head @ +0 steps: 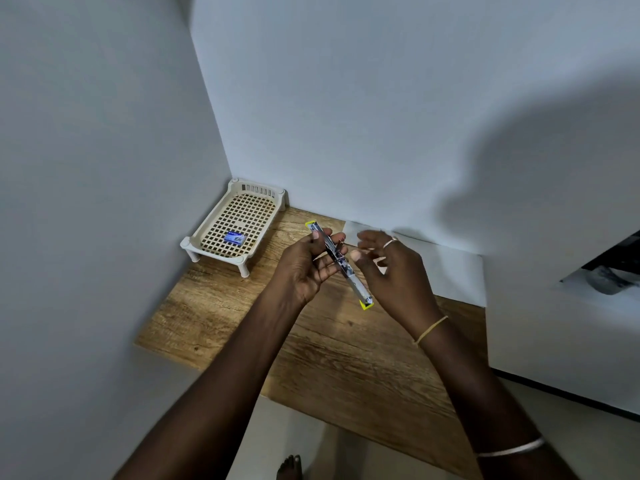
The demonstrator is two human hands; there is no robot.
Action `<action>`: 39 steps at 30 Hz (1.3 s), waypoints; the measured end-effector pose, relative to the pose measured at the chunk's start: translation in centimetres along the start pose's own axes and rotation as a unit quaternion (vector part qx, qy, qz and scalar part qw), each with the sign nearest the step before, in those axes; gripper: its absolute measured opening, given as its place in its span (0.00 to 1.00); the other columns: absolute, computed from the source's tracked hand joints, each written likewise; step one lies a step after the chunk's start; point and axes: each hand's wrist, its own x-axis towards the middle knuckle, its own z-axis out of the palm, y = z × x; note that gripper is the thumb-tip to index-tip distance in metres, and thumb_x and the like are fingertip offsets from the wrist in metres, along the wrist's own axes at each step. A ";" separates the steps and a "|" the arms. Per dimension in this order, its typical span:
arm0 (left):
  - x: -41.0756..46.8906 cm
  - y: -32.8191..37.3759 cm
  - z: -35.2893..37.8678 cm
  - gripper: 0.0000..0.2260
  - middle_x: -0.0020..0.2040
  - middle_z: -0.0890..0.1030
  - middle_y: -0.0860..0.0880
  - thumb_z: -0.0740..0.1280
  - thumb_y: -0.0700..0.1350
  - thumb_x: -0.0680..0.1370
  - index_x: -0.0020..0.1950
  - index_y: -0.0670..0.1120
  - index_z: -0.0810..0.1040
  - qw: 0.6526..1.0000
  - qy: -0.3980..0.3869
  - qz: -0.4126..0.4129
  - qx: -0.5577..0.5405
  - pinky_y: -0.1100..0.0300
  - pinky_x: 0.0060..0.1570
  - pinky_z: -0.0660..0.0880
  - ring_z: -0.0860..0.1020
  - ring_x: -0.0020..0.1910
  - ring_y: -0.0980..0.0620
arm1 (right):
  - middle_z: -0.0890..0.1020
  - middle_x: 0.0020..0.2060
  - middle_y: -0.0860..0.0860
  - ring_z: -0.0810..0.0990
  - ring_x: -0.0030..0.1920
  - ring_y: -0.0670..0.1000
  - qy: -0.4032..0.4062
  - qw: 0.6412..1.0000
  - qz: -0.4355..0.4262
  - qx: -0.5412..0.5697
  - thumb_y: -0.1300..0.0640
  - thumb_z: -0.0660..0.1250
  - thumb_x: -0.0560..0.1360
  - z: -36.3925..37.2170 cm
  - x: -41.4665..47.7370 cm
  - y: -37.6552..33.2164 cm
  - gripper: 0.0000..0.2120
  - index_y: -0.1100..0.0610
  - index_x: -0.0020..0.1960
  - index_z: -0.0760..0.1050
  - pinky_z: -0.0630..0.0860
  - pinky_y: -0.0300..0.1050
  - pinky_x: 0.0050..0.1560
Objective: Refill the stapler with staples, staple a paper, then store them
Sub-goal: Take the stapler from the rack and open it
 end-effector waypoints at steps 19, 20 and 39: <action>1.6 -7.2 -8.4 0.11 0.36 0.82 0.53 0.80 0.35 0.69 0.49 0.39 0.85 0.917 0.009 0.146 0.370 0.52 0.48 0.81 0.81 0.41 0.55 | 0.83 0.41 0.53 0.81 0.43 0.53 -0.071 0.968 0.158 -0.181 0.48 0.78 0.70 2.5 -6.0 10.1 0.11 0.56 0.46 0.86 0.71 0.44 0.39; 1.7 -7.6 -8.8 0.11 0.36 0.84 0.54 0.81 0.36 0.67 0.46 0.40 0.85 0.895 0.012 0.162 0.415 0.56 0.46 0.79 0.81 0.39 0.58 | 0.83 0.41 0.53 0.81 0.44 0.55 -0.079 0.964 0.164 -0.196 0.48 0.77 0.70 3.0 -6.4 10.7 0.11 0.57 0.44 0.85 0.69 0.44 0.39; 2.3 -10.4 -12.9 0.18 0.59 0.81 0.52 0.79 0.60 0.65 0.52 0.56 0.87 0.621 0.032 0.190 0.760 0.51 0.55 0.67 0.73 0.63 0.45 | 0.83 0.46 0.49 0.78 0.53 0.55 -0.110 0.950 0.198 -0.217 0.48 0.76 0.71 7.3 -10.8 14.8 0.10 0.48 0.51 0.86 0.70 0.49 0.52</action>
